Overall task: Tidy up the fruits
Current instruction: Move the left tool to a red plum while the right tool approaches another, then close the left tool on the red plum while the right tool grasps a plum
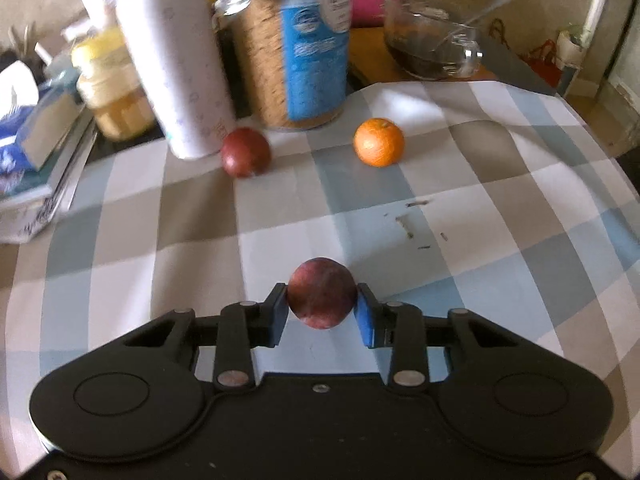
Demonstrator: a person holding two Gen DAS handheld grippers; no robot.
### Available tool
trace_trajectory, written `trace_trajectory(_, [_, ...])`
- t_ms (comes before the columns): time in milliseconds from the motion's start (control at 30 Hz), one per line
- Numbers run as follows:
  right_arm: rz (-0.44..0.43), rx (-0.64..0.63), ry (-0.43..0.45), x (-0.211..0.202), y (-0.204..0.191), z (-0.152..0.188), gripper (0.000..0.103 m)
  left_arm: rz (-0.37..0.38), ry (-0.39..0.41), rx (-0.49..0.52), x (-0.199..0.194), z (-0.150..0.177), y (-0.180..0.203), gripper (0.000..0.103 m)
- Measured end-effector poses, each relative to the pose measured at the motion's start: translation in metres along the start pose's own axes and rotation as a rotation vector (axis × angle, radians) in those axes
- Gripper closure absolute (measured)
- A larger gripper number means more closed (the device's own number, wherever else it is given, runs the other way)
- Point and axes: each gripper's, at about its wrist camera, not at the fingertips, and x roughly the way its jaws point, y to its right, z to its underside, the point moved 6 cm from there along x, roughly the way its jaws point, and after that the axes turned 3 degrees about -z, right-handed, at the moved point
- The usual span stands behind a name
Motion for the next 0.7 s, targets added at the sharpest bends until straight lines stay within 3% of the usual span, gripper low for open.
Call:
trace_trajectory(367, [-0.012,-0.002,0.004,0.002,-0.015,-0.011,0.068,-0.102,-0.042,-0.118,-0.051,0.052,-0.082,0.058])
trace_trajectory(700, [-0.063,0.044,0.048,0.020,-0.044,-0.023,0.068,-0.096,-0.050,-0.183,-0.090,0.116,-0.118,0.059])
